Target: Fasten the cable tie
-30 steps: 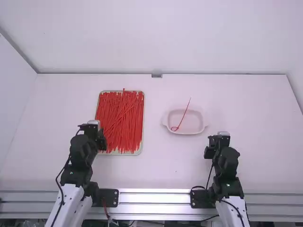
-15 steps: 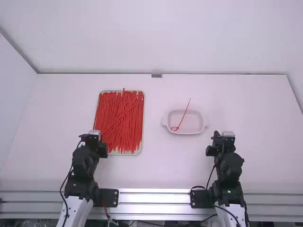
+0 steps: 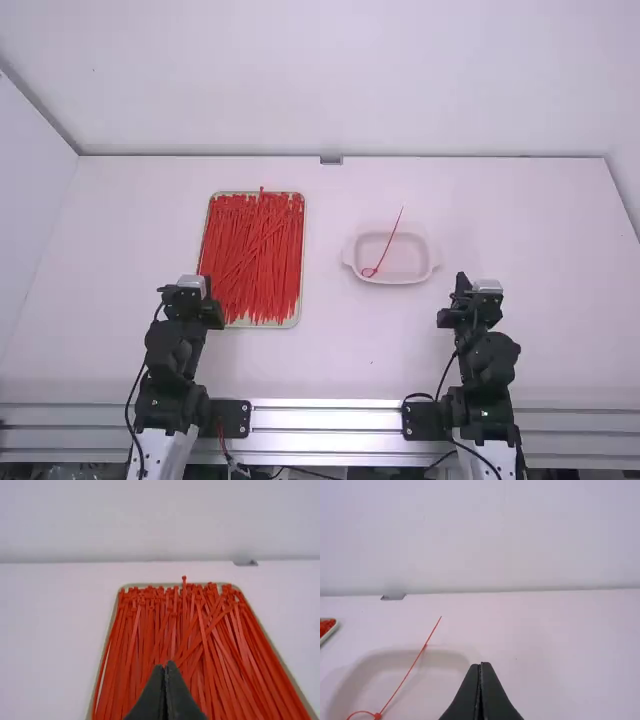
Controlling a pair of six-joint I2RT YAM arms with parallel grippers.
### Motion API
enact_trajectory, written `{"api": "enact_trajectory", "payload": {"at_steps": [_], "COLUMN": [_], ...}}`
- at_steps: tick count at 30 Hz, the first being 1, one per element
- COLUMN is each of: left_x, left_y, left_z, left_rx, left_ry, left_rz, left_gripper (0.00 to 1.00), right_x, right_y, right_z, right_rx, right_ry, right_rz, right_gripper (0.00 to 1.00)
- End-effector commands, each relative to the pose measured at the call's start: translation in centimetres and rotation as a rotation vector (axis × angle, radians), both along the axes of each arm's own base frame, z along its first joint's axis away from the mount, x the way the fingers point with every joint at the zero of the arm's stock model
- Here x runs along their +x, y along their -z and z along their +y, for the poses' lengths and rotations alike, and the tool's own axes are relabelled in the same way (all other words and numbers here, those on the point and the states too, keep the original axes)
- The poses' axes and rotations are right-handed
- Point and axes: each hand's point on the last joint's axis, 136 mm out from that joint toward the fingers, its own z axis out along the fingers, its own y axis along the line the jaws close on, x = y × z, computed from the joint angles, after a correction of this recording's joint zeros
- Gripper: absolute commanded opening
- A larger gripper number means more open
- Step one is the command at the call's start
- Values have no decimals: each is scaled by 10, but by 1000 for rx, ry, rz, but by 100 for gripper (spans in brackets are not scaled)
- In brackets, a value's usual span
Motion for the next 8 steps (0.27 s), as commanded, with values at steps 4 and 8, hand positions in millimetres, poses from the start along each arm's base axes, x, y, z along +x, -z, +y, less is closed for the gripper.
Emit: {"api": "enact_trajectory", "payload": {"at_steps": [4, 8], "left_x": [-1, -2], "left_y": [-7, -15], "left_z": [1, 1], "left_rx": [1, 1], "left_ry": [-4, -4], "left_rz": [-44, -76], "left_gripper": [0, 0], "right_x": [0, 0], "right_y": [5, 5], "right_z": [0, 0], "right_rx": [3, 3], "right_ry": [1, 1], "right_rz": [9, 9], "right_gripper": [0, 0]}}
